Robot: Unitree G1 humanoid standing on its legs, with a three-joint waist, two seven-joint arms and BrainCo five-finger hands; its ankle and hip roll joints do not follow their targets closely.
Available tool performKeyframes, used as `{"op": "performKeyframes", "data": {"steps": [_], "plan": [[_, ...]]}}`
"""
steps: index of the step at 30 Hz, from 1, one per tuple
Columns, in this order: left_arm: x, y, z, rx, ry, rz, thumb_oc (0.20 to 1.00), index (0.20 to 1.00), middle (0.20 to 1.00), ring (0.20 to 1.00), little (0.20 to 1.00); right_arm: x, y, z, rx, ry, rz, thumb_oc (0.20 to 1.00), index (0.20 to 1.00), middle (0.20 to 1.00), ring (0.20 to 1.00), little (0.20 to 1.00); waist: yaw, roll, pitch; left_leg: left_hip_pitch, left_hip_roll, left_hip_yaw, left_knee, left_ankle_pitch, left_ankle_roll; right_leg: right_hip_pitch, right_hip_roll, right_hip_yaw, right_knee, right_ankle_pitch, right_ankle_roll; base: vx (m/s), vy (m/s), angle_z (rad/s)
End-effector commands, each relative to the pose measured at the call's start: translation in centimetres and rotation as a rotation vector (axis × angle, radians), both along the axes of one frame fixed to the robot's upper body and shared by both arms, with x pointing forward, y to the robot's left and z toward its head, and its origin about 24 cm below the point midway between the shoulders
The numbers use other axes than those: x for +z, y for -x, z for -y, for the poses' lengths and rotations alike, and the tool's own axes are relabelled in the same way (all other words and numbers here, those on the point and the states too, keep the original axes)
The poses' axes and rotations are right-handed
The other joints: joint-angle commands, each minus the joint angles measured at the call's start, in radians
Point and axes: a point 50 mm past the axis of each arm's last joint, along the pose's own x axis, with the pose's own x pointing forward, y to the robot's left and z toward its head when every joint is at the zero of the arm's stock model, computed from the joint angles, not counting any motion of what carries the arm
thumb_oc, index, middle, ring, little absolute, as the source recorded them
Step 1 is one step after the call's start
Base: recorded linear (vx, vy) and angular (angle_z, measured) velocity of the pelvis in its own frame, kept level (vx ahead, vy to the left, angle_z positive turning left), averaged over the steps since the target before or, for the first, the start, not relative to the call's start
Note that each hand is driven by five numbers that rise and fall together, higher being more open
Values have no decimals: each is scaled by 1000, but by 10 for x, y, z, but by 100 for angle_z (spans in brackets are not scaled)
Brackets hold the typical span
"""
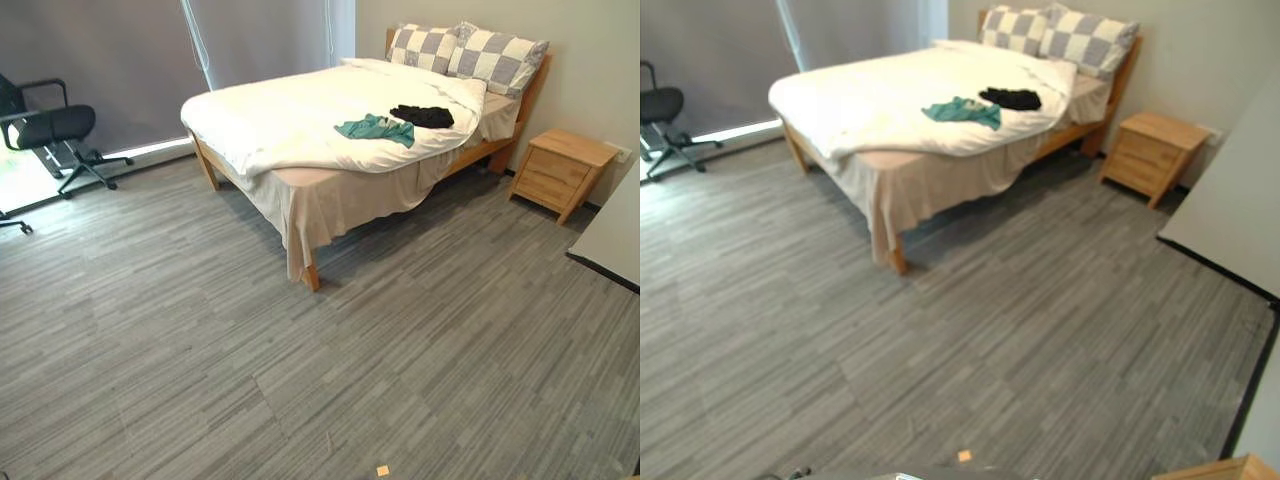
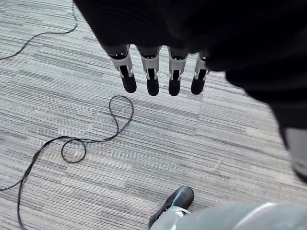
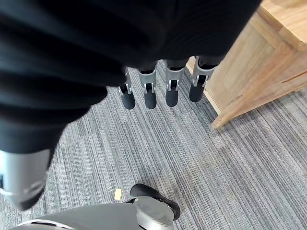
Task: Tidy up the quilt and then pick up the clothes from the bed and put them into the laundry hamper.
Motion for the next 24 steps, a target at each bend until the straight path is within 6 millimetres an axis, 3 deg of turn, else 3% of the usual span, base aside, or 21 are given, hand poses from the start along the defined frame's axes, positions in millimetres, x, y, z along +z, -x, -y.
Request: {"op": "performKeyframes", "data": {"steps": [1,2,5,10,11,12,13,15,16,18,19,20,21,22,24], "plan": [[5,-28,-1,-32,-16,65,1000,1000,1000,1000,1000,6,-32,4,42,32,60,1000,1000,1000,1000,1000,-15,-13,76,38,22,38,-54,-64,-55,146,-80,3,-285,55,137,-33,51,-3],[7,-37,-1,-47,-21,85,1000,1000,1000,1000,1000,8,-44,2,67,33,93,1000,1000,1000,1000,1000,-14,-14,93,21,19,40,-54,-61,-50,123,-81,9,-276,58,138,-36,41,-5],[8,-42,-1,-58,-26,94,1000,1000,1000,1000,1000,11,-57,-1,91,28,133,1000,1000,1000,1000,1000,-11,-15,107,5,14,46,-54,-59,-43,105,-82,16,-269,57,138,13,58,-8],[10,-49,-2,-61,-31,114,1000,1000,1000,1000,1000,14,-68,-1,112,36,164,1000,1000,1000,1000,1000,-4,-22,114,-18,7,51,-54,-62,-34,75,-88,16,-242,51,146,60,89,-13],[14,-58,-7,-62,-43,136,1000,1000,1000,1000,1000,16,-73,1,111,43,177,1000,1000,1000,1000,1000,5,-22,130,-28,3,48,-54,-71,-15,4,-93,13,-113,36,163,3,78,-8],[14,-58,-7,-62,-43,136,1000,1000,1000,1000,1000,16,-73,1,111,43,178,1000,1000,1000,1000,1000,6,-23,128,-30,2,49,-54,-71,-14,-2,-94,14,-107,33,163,26,132,-11],[15,-60,-9,-66,-47,138,1000,1000,1000,1000,1000,17,-75,1,103,40,183,1000,1000,1000,1000,1000,5,-22,138,-25,0,50,-50,-80,-4,-56,-99,16,7,38,188,44,119,-15],[16,-62,-10,-55,-55,146,1000,1000,1000,1000,1000,18,-77,5,92,52,185,1000,1000,1000,1000,1000,0,-10,176,3,-8,53,-40,-99,20,-160,-126,28,227,120,231,191,195,-24],[19,-67,-14,-71,-78,149,1000,1000,1000,1000,1000,19,-77,8,62,70,189,1000,1000,1000,1000,1000,-21,18,199,51,11,25,-39,-119,22,-282,-111,21,387,121,207,443,131,-19],[19,-68,-14,-85,-81,146,1000,1000,1000,1000,1000,18,-74,8,49,67,182,1000,1000,1000,1000,1000,-36,18,201,78,6,14,-47,-133,15,-290,-97,10,333,108,201,380,13,35],[18,-67,-14,-96,-81,139,1000,1000,1000,1000,1000,17,-69,8,40,65,173,1000,1000,1000,1000,1000,-53,13,199,103,0,3,-54,-153,5,-287,-81,3,225,95,190,584,-113,70],[17,-62,-15,-116,-86,111,1000,1000,1000,1000,1000,15,-61,10,29,68,154,1000,1000,1000,1000,1000,-83,6,193,151,-4,-20,-54,-200,-22,-276,-87,-17,-42,126,188,792,-151,42],[16,-59,-15,-129,-89,92,1000,1000,1000,1000,1000,13,-57,10,21,66,140,1000,1000,1000,1000,1000,-100,10,193,176,2,-30,-54,-222,-35,-288,-88,-14,-135,152,195,823,-166,34],[14,-55,-14,-146,-92,70,1000,1000,1000,1000,1000,12,-52,9,15,63,122,1000,1000,1000,1000,1000,-115,14,189,201,12,-36,-54,-240,-45,-300,-87,0,-191,173,205,662,-125,51],[13,-51,-13,-188,-100,34,1000,1000,1000,1000,1000,9,-39,12,-2,65,85,1000,1000,1000,1000,1000,-134,24,180,254,28,-50,-51,-265,-56,-312,-80,31,-189,180,206,647,-144,66]]}}
